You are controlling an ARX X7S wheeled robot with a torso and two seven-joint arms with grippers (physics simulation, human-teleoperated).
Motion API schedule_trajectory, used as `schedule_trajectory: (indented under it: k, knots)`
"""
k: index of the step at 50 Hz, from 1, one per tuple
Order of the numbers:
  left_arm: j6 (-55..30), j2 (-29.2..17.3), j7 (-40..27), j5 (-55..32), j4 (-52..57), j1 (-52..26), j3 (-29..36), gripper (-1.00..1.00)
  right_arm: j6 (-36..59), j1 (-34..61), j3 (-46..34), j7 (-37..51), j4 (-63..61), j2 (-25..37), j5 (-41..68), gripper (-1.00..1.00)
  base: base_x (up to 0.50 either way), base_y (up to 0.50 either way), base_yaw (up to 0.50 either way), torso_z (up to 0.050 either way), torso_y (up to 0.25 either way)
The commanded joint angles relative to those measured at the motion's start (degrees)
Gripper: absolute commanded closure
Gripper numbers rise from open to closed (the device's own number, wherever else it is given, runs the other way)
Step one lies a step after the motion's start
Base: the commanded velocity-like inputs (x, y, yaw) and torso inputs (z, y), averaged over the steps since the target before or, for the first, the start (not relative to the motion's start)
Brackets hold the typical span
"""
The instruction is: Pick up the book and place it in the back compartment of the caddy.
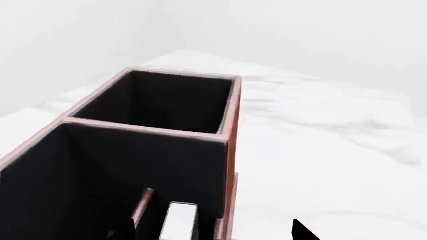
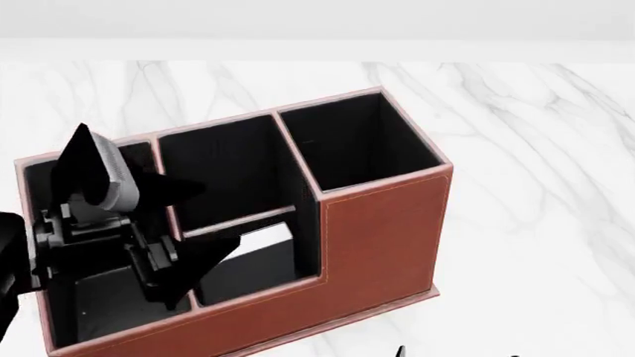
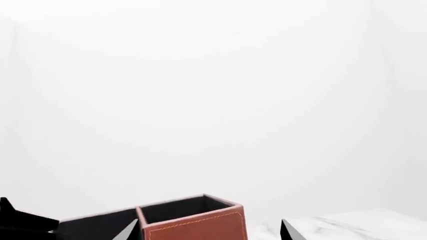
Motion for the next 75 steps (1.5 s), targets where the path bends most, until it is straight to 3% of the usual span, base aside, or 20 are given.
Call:
schedule_trajectory:
  k: [1, 6, 14, 30, 45, 48, 51, 55, 63, 75]
  knots:
    - [-31.72, -3.40, -0.94, -7.05, 44.66, 15.31, -6.76, -1.00, 0.87, -0.25, 1.21, 1.00, -2.32, 0.91, 0.07, -1.00, 0.00, 0.00, 0.00, 0.000, 0.000]
    - [-41.47, -2.63, 0.29, -12.59, 57.64, 19.32, -13.78, -1.00, 5.10, -0.03, 2.52, 2.41, -7.75, 2.02, -1.35, -1.00, 0.00, 0.00, 0.00, 0.000, 0.000]
    - [-46.61, -2.50, -2.27, -13.34, 67.97, 21.03, -13.91, -1.00, 11.47, 0.28, 4.06, 3.97, -16.30, 3.64, -2.90, -1.00, 0.00, 0.00, 0.00, 0.000, 0.000]
    - [-52.63, 0.47, -4.62, -15.61, 78.09, 18.25, -19.65, -1.00, 20.71, 0.29, 5.77, 5.49, -31.21, 5.46, -6.05, -1.00, 0.00, 0.00, 0.00, 0.000, 0.000]
    - [-56.49, 1.94, -7.46, -22.24, 84.48, 16.24, -25.40, -1.00, 21.35, -2.55, 8.17, 6.62, -39.12, 7.16, -7.07, -1.00, 0.00, 0.00, 0.00, 0.000, 0.000]
    - [-53.37, 1.28, -12.00, -30.34, 85.20, 17.77, -29.57, -1.00, 18.79, -4.30, 9.28, 7.21, -39.79, 7.61, -6.83, -1.00, 0.00, 0.00, 0.00, 0.000, 0.000]
    - [-48.55, -2.23, -21.76, -43.92, 85.19, 19.82, -32.60, -1.00, 16.62, -5.86, 10.00, 7.54, -39.86, 8.02, -6.77, -1.00, 0.00, 0.00, 0.00, 0.000, 0.000]
    - [-44.00, -5.67, -29.01, -53.93, 85.10, 21.38, -34.22, -1.00, 14.27, -7.15, 10.48, 7.80, -40.13, 8.24, -7.15, -1.00, 0.00, 0.00, 0.00, 0.000, 0.000]
    - [-33.73, -10.75, -32.29, -55.30, 84.92, 25.45, -30.56, -1.00, 11.60, -8.83, 11.32, 8.39, -40.54, 8.29, -8.40, -1.00, 0.00, 0.00, 0.00, 0.000, 0.000]
    - [-32.04, -12.75, -34.80, -57.20, 84.11, 24.54, -29.38, -1.00, 10.75, -9.78, 12.45, 8.81, -42.21, 8.68, -9.06, -1.00, 0.00, 0.00, 0.00, 0.000, 0.000]
